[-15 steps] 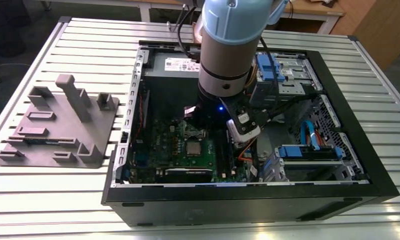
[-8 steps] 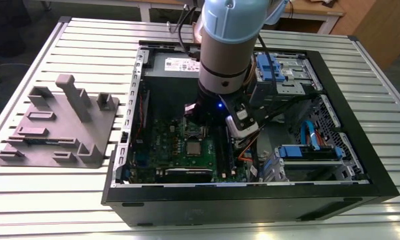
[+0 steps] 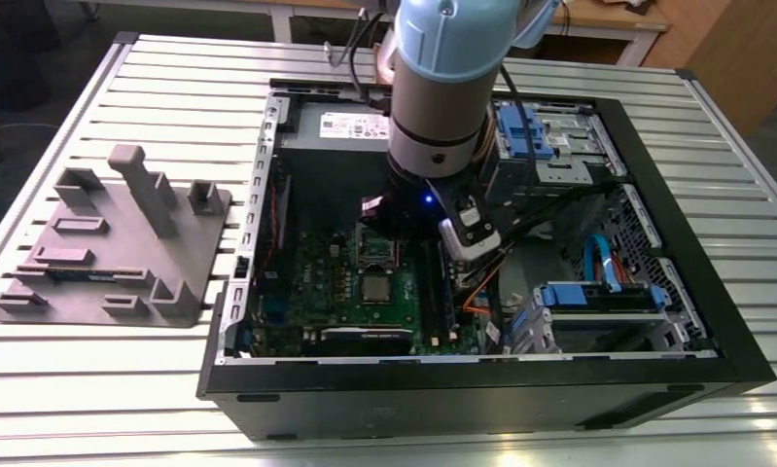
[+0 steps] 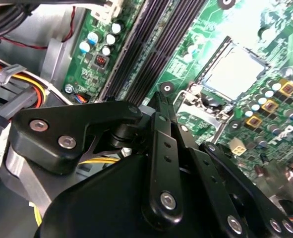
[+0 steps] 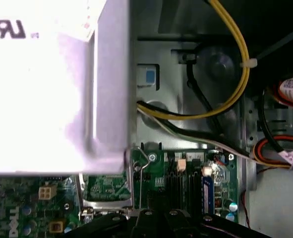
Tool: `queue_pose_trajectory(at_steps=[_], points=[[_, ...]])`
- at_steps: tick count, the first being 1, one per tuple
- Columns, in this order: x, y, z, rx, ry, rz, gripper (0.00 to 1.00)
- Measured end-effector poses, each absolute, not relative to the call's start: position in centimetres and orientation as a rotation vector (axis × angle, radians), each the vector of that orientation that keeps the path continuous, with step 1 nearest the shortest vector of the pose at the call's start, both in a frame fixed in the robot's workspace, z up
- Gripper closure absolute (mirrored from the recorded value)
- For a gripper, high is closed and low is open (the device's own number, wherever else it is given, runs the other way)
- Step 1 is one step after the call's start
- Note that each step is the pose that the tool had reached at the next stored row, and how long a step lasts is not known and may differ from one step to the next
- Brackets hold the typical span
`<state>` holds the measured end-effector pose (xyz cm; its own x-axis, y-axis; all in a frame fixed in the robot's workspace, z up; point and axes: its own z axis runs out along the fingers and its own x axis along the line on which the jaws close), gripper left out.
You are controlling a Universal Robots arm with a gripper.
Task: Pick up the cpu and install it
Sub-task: 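Close the cpu cover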
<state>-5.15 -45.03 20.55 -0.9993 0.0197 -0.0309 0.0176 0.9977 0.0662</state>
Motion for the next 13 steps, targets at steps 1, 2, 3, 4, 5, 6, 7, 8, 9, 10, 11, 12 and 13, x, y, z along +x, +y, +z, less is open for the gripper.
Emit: queue_pose_trajectory(at_steps=[1, 2, 3, 4, 5, 6, 7, 8, 9, 10, 11, 12, 13], points=[[-5.08, -44.96, 20.53, 0.029, 3.108, 0.103, 0.9], [-5.01, -44.89, 20.51, 0.029, 3.108, 0.103, 0.9], [-4.92, -44.82, 20.49, 0.029, 3.108, 0.103, 0.9], [-4.84, -44.75, 20.47, 0.029, 3.108, 0.103, 0.9], [-4.79, -44.73, 20.47, 0.029, 3.108, 0.103, 0.9], [-4.79, -44.74, 20.47, 0.029, 3.108, 0.103, 0.9], [-4.79, -44.74, 20.47, 0.029, 3.108, 0.103, 0.9], [-4.79, -44.74, 20.47, 0.029, 3.108, 0.103, 0.9], [-4.79, -44.74, 20.47, 0.028, 3.108, 0.103, 0.9], [-4.78, -44.73, 20.47, 0.02, 3.109, 0.103, 0.9], [-4.78, -44.73, 20.47, -0.001, 3.109, 0.103, 0.9], [-4.78, -44.73, 20.46, -0.03, 3.11, 0.103, 0.9], [-4.78, -44.73, 20.45, -0.058, 3.11, 0.104, 0.9]])
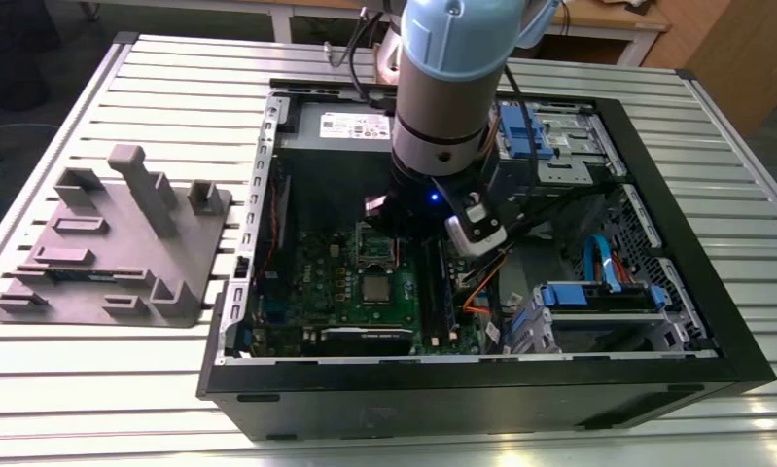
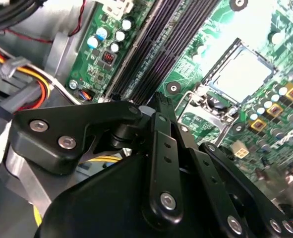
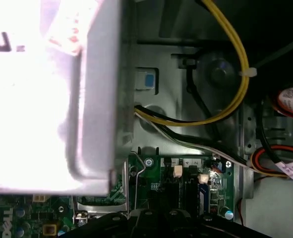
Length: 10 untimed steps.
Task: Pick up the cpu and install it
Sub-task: 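Close the cpu cover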
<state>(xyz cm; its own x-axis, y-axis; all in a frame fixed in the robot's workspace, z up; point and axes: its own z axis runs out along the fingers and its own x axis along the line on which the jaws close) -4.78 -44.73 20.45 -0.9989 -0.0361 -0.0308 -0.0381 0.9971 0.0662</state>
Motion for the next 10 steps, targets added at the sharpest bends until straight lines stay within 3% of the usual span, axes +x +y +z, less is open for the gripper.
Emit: queue_pose_trajectory(at_steps=[6, 10], points=[[-4.78, -44.73, 20.4, -0.219, 3.105, 0.107, 0.9], [-4.73, -44.73, 20.4, -0.257, 3.098, 0.153, 0.9]])
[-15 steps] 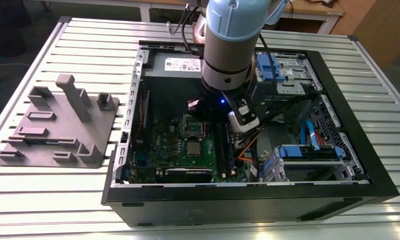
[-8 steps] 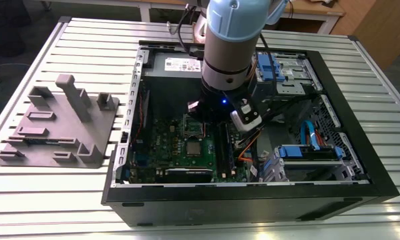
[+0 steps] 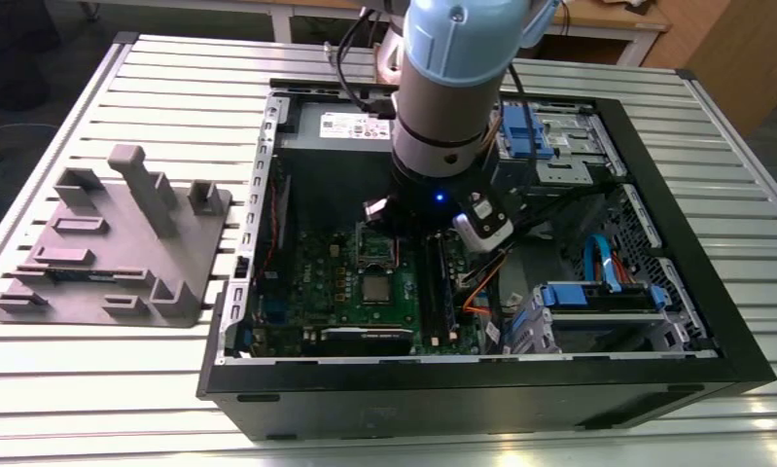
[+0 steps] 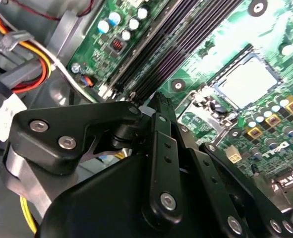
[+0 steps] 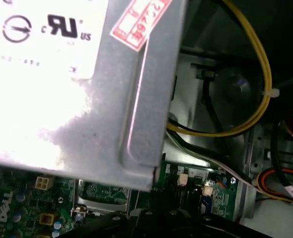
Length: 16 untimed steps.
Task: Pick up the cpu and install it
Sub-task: 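Close the cpu cover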
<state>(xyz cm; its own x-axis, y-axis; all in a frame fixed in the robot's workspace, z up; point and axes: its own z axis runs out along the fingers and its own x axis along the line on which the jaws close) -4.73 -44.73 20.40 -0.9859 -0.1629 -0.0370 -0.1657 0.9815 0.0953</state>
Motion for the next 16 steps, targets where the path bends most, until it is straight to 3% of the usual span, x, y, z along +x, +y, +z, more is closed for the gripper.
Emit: queue_pose_trajectory(at_steps=[16], points=[[-4.3, -43.4, 20.2, -0.267, 3.095, 0.18, 0.9]])
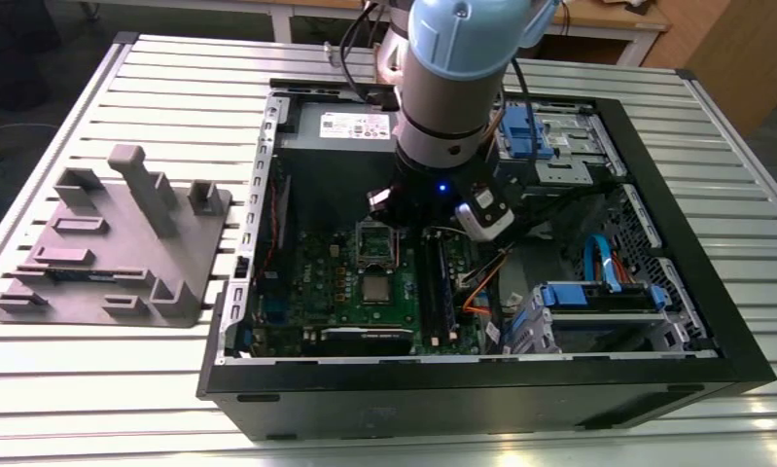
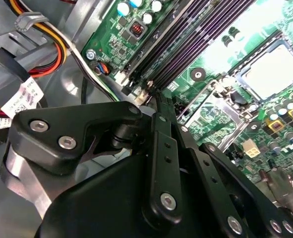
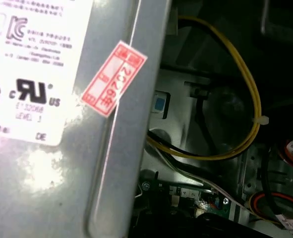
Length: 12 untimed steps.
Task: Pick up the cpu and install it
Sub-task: 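Close the cpu cover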
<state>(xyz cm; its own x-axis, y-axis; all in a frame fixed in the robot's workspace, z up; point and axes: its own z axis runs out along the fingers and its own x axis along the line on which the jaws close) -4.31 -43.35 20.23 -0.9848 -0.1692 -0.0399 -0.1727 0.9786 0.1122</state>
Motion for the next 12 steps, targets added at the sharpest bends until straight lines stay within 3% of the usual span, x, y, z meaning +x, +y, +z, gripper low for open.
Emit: queue_pose_trajectory(at_steps=[12], points=[[-4.45, -43.02, 20.02, -0.27, 3.093, 0.185, 0.9]])
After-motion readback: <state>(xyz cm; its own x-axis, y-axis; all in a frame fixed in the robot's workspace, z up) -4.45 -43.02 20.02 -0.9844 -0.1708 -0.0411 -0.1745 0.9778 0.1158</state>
